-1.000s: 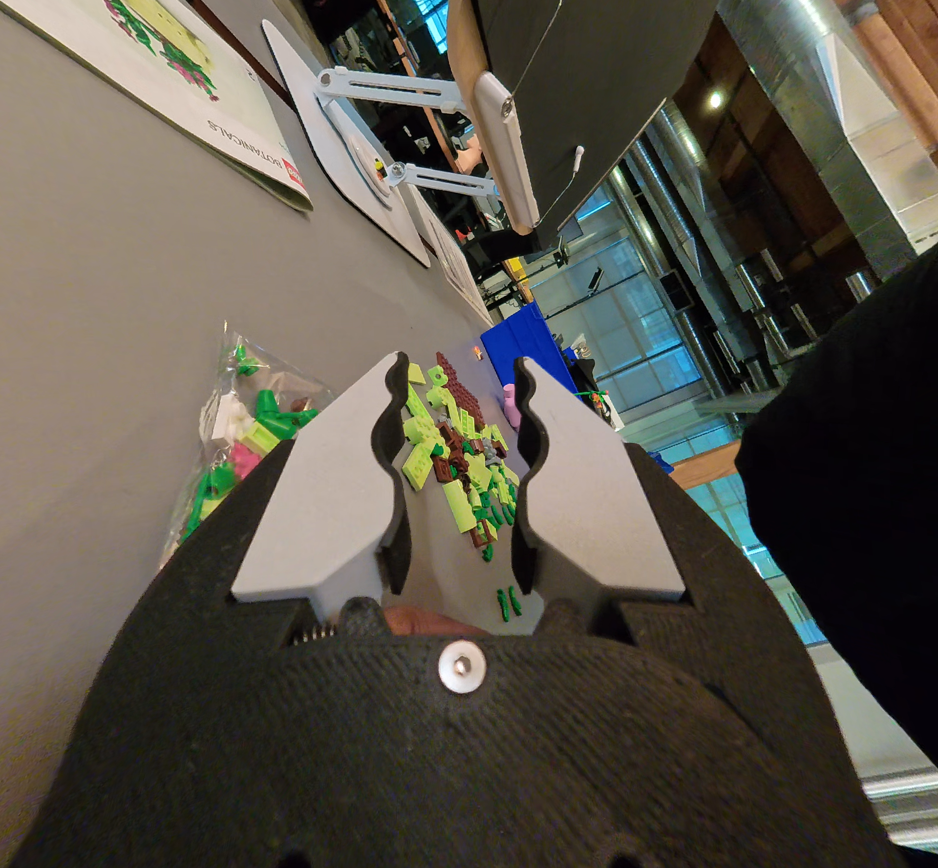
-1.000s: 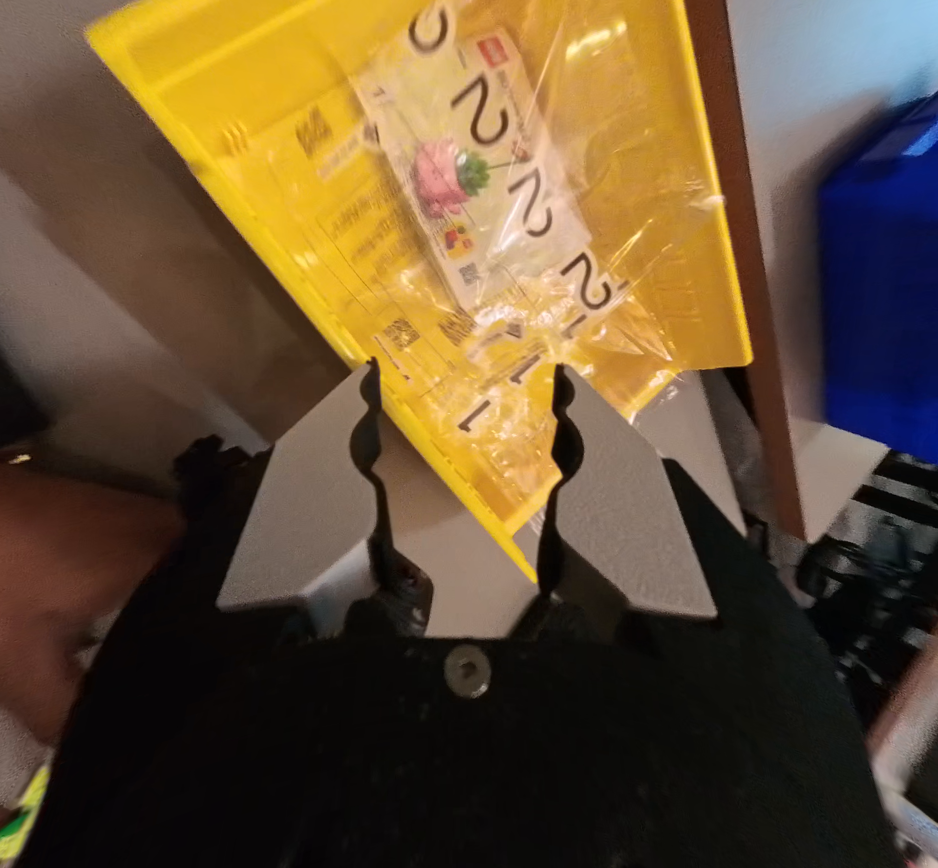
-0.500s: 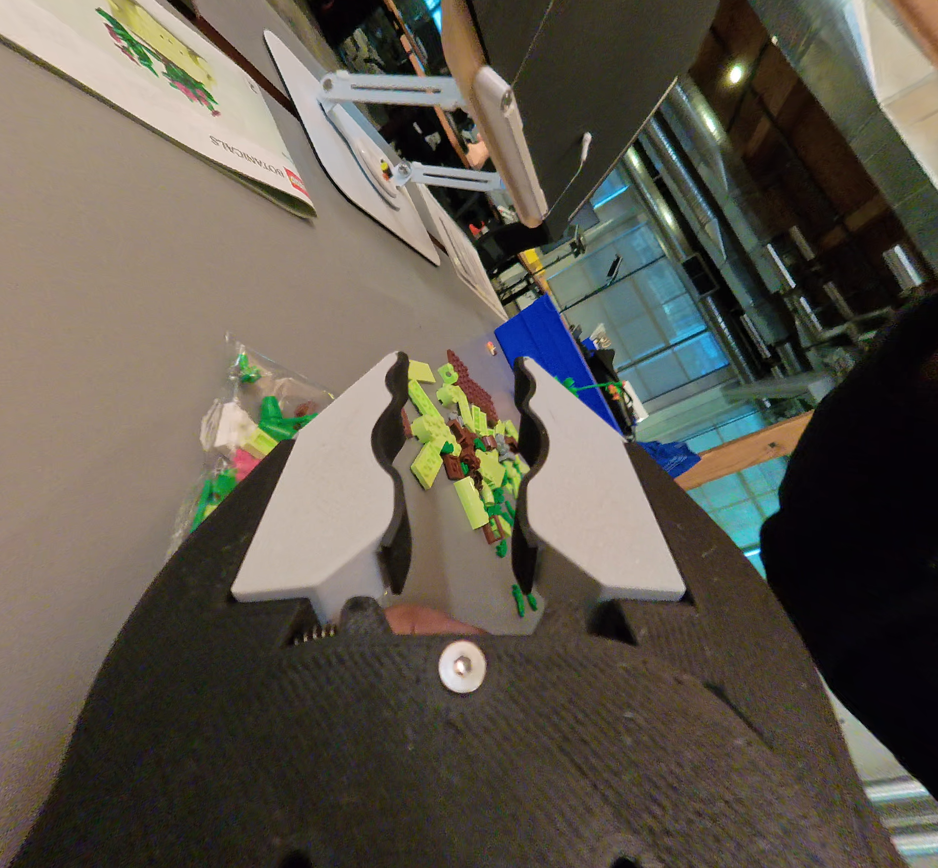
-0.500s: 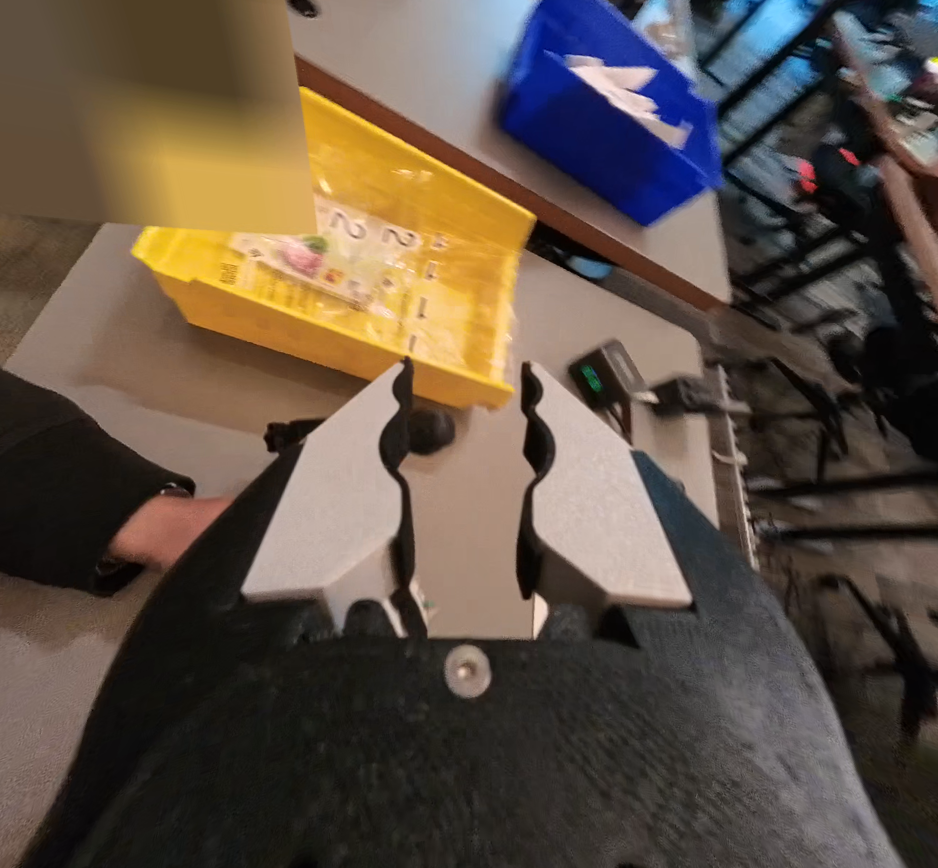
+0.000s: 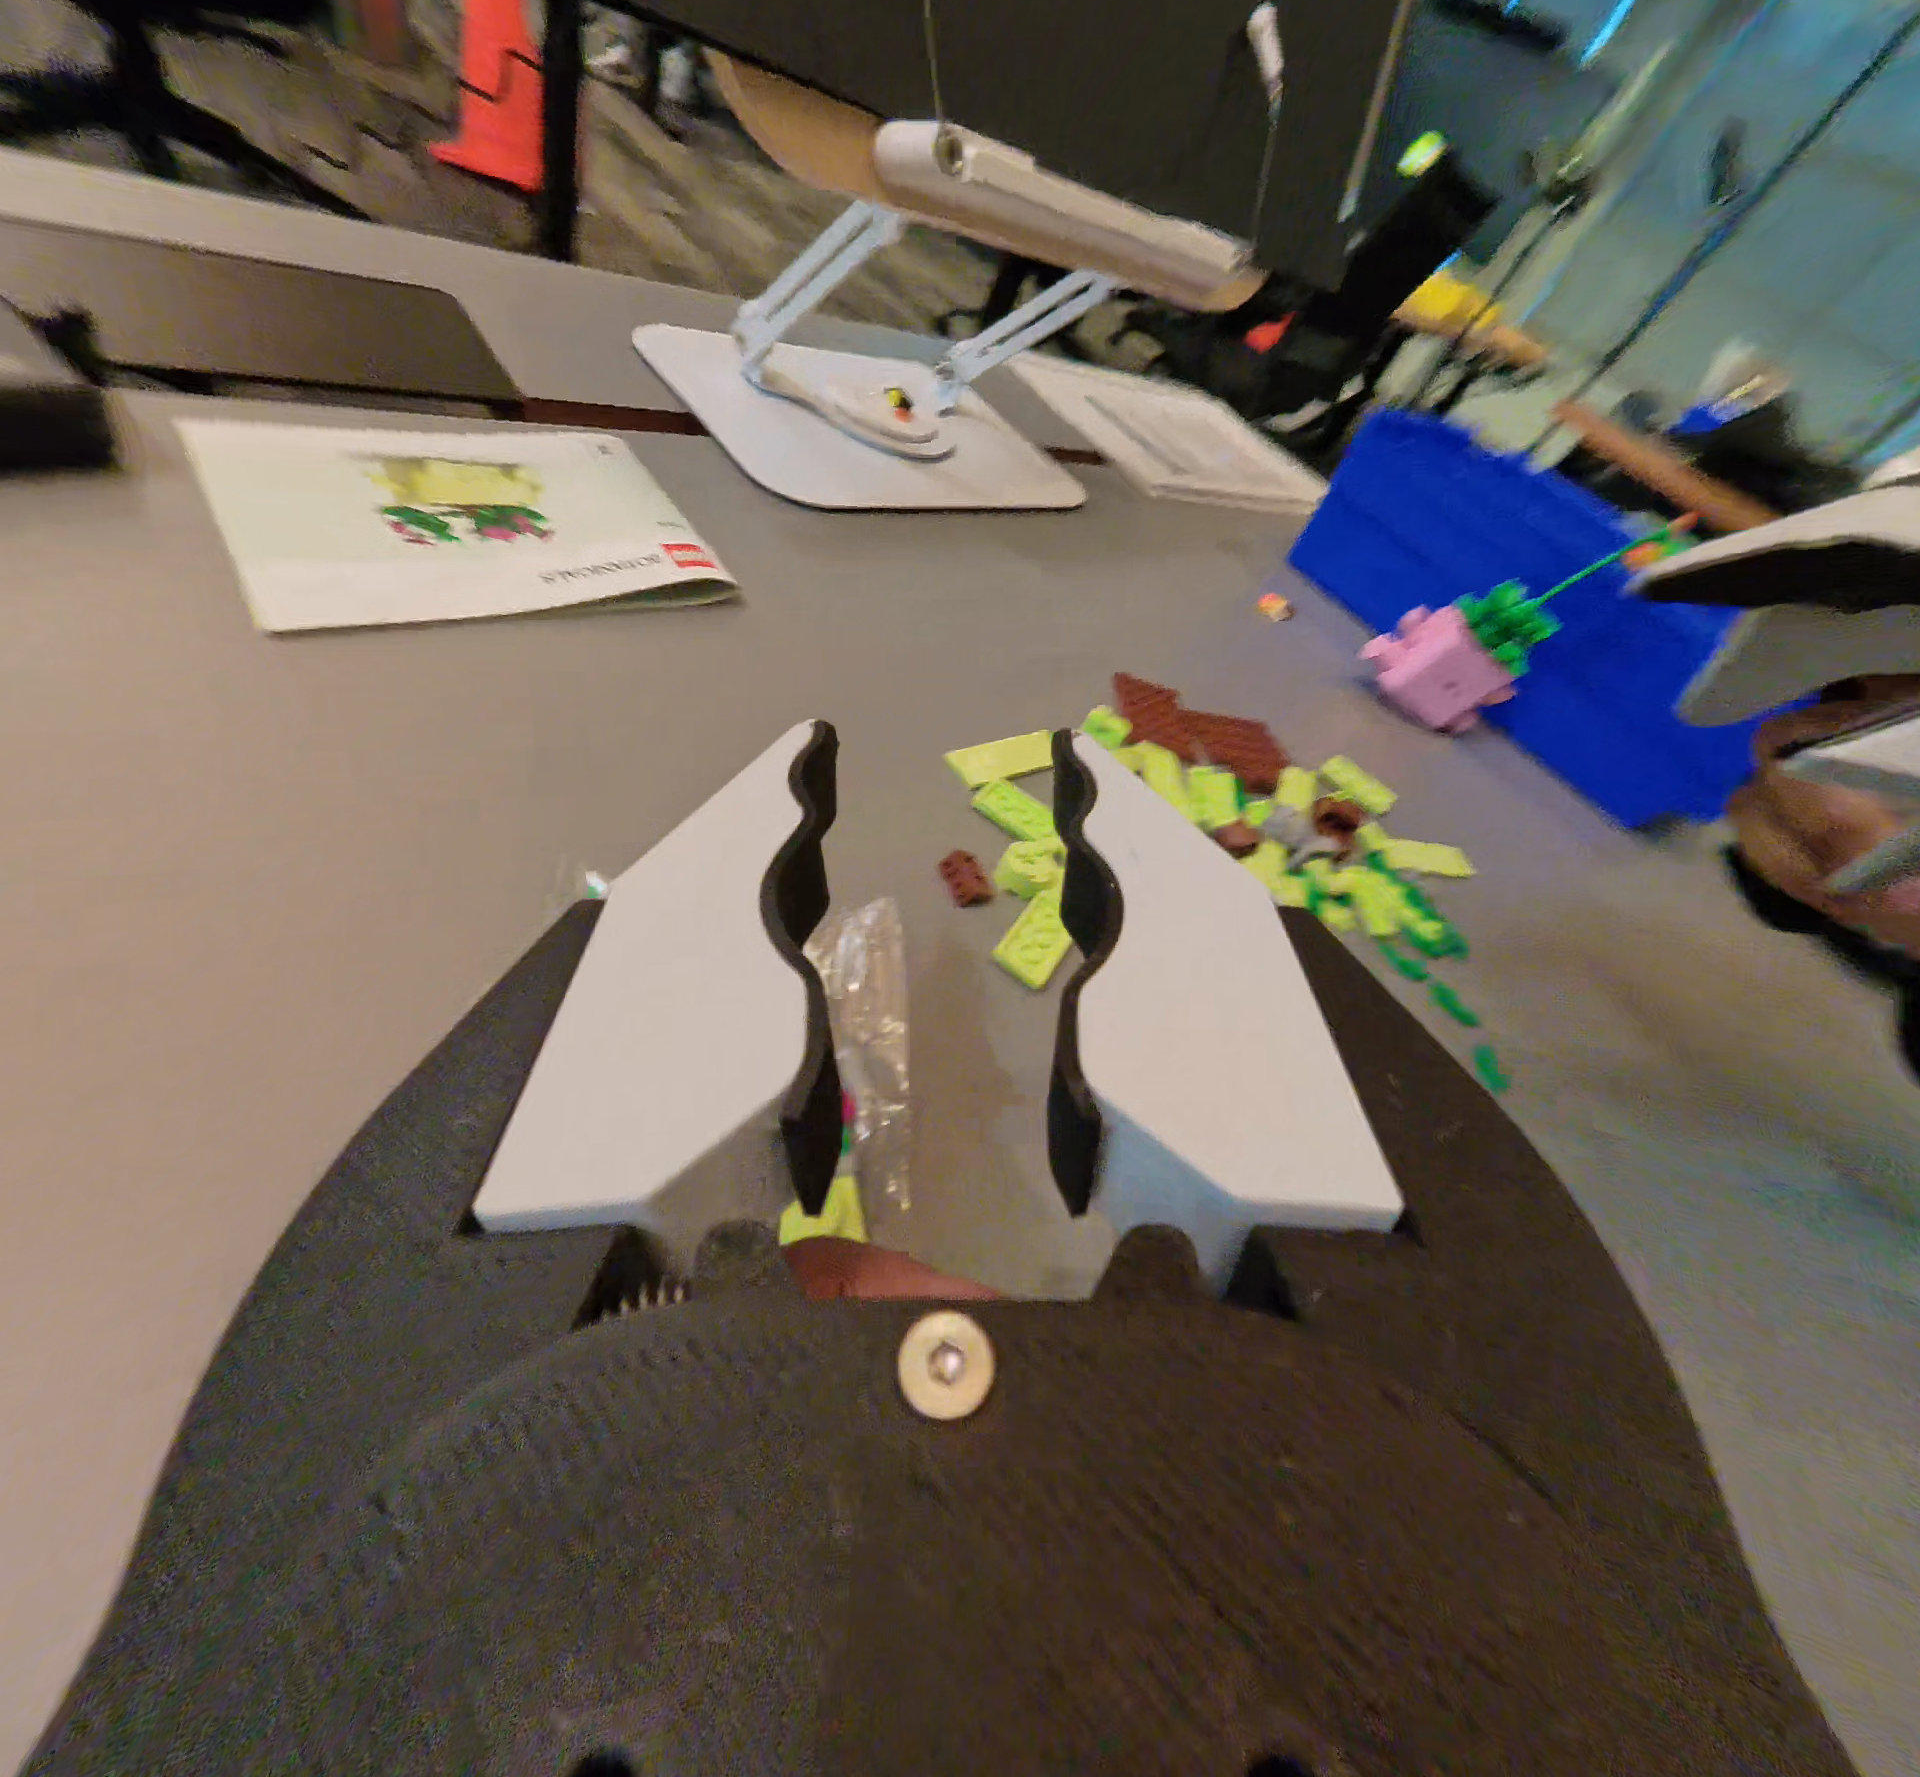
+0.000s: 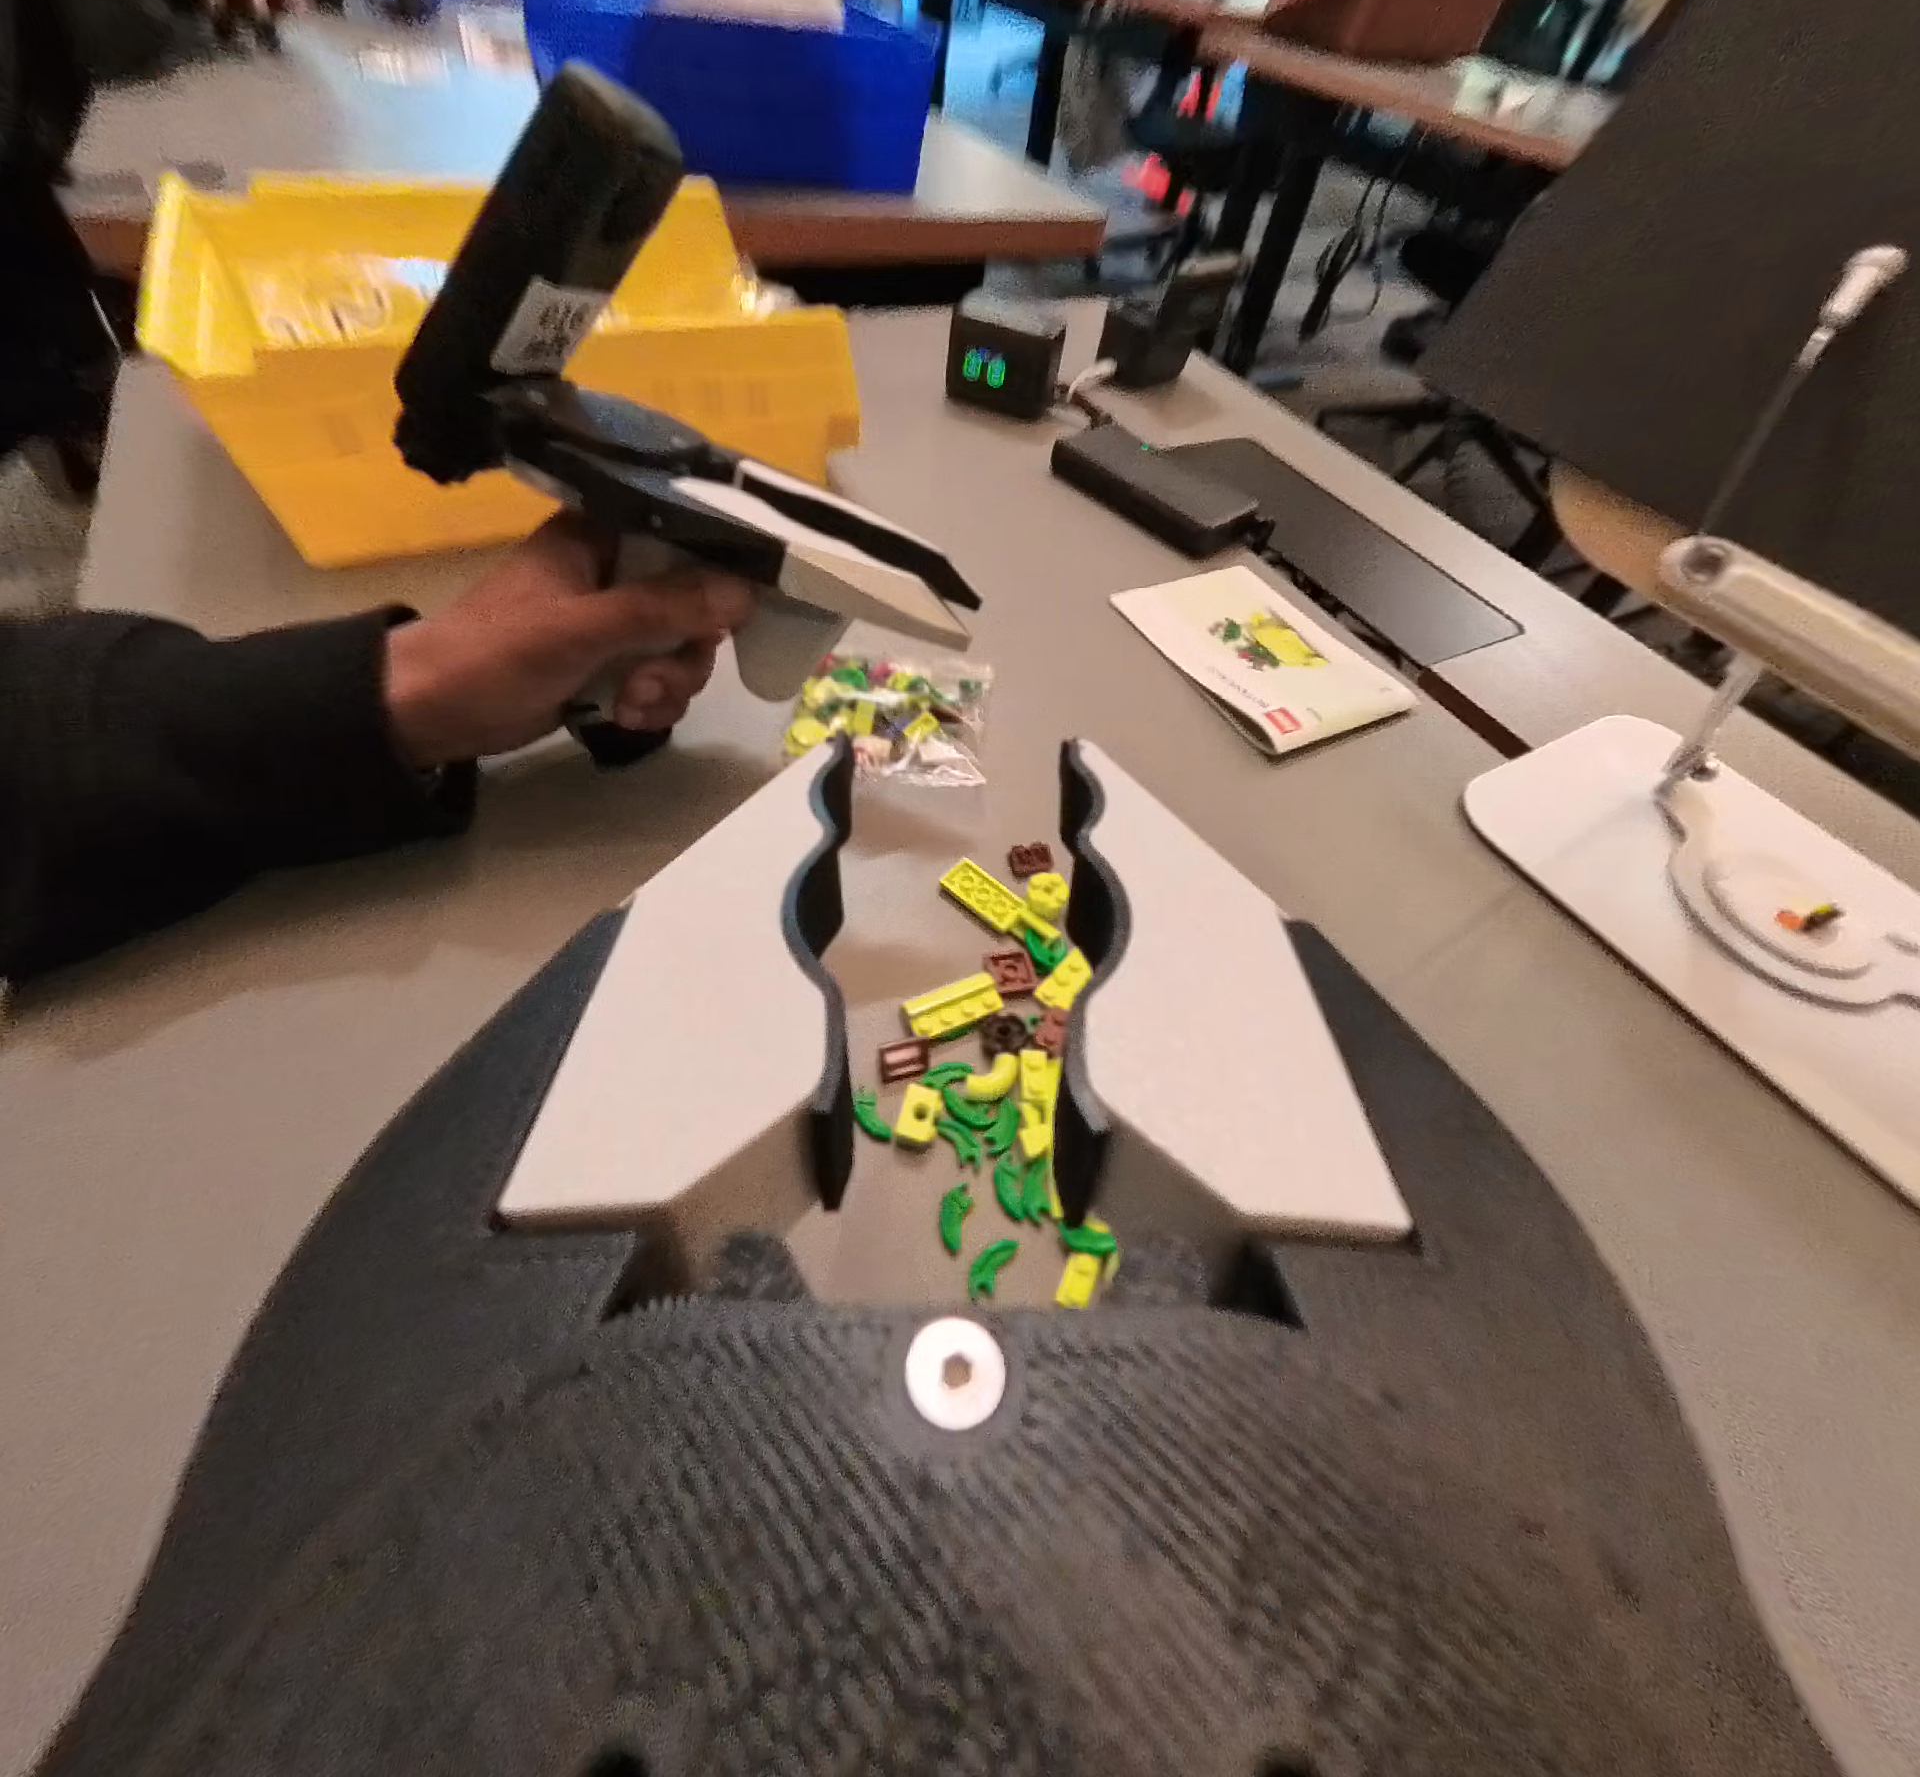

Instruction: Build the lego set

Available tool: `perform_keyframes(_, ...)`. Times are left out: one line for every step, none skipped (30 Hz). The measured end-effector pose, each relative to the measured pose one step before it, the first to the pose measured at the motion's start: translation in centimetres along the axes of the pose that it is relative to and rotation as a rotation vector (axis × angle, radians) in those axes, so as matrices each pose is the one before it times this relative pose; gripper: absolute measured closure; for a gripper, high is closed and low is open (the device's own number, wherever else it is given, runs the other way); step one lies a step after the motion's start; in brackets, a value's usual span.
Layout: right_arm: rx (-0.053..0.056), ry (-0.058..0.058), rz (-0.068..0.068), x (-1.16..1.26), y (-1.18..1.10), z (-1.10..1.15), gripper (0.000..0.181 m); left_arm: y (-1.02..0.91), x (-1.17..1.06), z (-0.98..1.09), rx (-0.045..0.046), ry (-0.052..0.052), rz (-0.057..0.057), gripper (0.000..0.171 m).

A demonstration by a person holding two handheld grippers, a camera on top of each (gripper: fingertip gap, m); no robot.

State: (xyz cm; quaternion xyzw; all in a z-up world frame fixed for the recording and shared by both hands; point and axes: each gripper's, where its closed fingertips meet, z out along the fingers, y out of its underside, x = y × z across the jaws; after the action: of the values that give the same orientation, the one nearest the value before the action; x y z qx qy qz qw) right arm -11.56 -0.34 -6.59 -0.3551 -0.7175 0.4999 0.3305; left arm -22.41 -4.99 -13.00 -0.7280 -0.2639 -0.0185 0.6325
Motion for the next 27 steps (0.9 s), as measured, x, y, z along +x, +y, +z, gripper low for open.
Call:
perform_keyframes(0.0660,0.0036,0.0384,-0.011,0.136,-0.819,0.144,0.181,-0.326,-0.081,-0.02610,-0.0508,0.0498,0.132)
perform_keyframes(0.0721,-0.0030,0.0416,-0.023,-0.090,-0.869,0.146,0.158,-0.245,-0.102,-0.03032,-0.0451,0.0432,0.132)
perform_keyframes(0.0672,-0.0075,0.0337,0.011,-0.158,-0.905,0.148,0.096,-0.251,-0.136,-0.03289,-0.0431,0.0376,0.132)
perform_keyframes(0.0582,-0.0087,0.0220,0.061,-0.141,-0.881,0.150,-0.195,-0.405,-0.163,-0.02087,-0.0505,0.0329,0.132)
perform_keyframes(0.0471,-0.0025,0.0132,0.183,-0.075,-0.823,0.152,-0.498,-0.511,-0.102,-0.00546,-0.0536,0.0293,0.132)
perform_keyframes(0.0345,-0.0007,0.0044,0.202,0.032,-0.757,0.156,-0.619,-0.535,0.139,-0.00390,-0.0485,0.0205,0.131)
perform_keyframes(0.0304,-0.0049,-0.0067,0.072,0.046,-0.697,0.161,-0.501,-0.345,0.502,-0.02031,-0.0273,0.0117,0.130)
perform_keyframes(0.0306,-0.0053,-0.0172,-0.049,-0.014,-0.654,0.164,-0.326,-0.040,0.761,-0.04107,0.0008,0.0129,0.130)
perform_keyframes(0.0220,0.0012,-0.0157,-0.032,0.026,-0.575,0.167,-0.395,-0.163,0.880,-0.03949,-0.0034,0.0160,0.130)
perform_keyframes(0.0083,0.0008,-0.0090,-0.070,0.123,-0.448,0.168,-0.623,-0.295,0.931,-0.02132,-0.0112,0.0124,0.131)
perform_keyframes(-0.0026,-0.0048,-0.0048,-0.115,0.175,-0.300,0.168,-0.737,0.017,1.015,-0.00833,0.0074,0.0119,0.130)
perform_keyframes(-0.0055,-0.0004,-0.0029,0.018,0.138,-0.171,0.168,-0.672,0.262,1.153,-0.00894,0.0211,0.0082,0.129)
perform_keyframes(-0.0052,0.0087,0.0022,0.233,0.082,-0.061,0.167,-0.476,0.398,1.290,-0.01976,0.0266,0.0057,0.126)
perform_keyframes(-0.0020,0.0087,0.0107,0.304,0.046,0.000,0.167,-0.231,0.336,1.403,-0.03179,0.0180,0.0126,0.123)
perform_keyframes(0.0007,0.0036,0.0209,0.274,0.067,0.025,0.166,0.014,0.048,1.448,-0.04468,-0.0051,0.0161,0.120)
perform_keyframes(-0.0014,-0.0009,0.0310,0.270,0.118,0.046,0.166,0.150,-0.017,1.384,-0.04932,-0.0150,0.0180,0.116)
perform_keyframes(-0.0024,-0.0041,0.0366,0.249,0.115,0.060,0.164,0.321,-0.118,1.285,-0.05705,-0.0234,0.0120,0.112)
perform_keyframes(0.0003,-0.0056,0.0365,0.234,0.037,0.006,0.163,0.404,-0.258,1.165,-0.06061,-0.0310,0.0062,0.105)
perform_keyframes(0.0036,-0.0049,0.0326,0.216,-0.032,-0.044,0.162,0.357,-0.153,1.054,-0.05543,-0.0223,0.0078,0.099)
perform_keyframes(0.0056,-0.0019,0.0274,0.220,-0.061,-0.079,0.162,0.220,-0.078,0.944,-0.04582,-0.0147,0.0085,0.095)
perform_keyframes(0.0057,0.0014,0.0242,0.216,-0.076,-0.115,0.161,0.095,-0.154,0.820,-0.03536,-0.0189,0.0105,0.092)
perform_keyframes(0.0063,0.0000,0.0210,0.143,-0.093,-0.133,0.161,0.013,-0.371,0.729,-0.02915,-0.0322,0.0181,0.092)
perform_keyframes(0.0073,-0.0021,0.0172,0.057,-0.096,-0.132,0.161,-0.051,-0.433,0.712,-0.02084,-0.0358,0.0270,0.092)
perform_keyframes(0.0070,-0.0021,0.0126,0.009,-0.105,-0.118,0.161,0.056,-0.388,0.672,-0.02253,-0.0295,0.0246,0.092)
perform_keyframes(0.0051,-0.0020,0.0054,-0.030,-0.082,-0.096,0.161,-0.071,-0.255,0.435,-0.00845,-0.0127,0.0100,0.093)
perform_keyframes(0.0007,0.0003,-0.0039,-0.030,-0.024,-0.098,0.161,-0.294,-0.057,0.118,0.01016,0.0134,-0.0141,0.111)
perform_keyframes(-0.0037,0.0058,-0.0118,0.026,0.050,-0.103,0.161,0.152,0.097,0.122,-0.01495,0.0283,-0.0156,0.131)
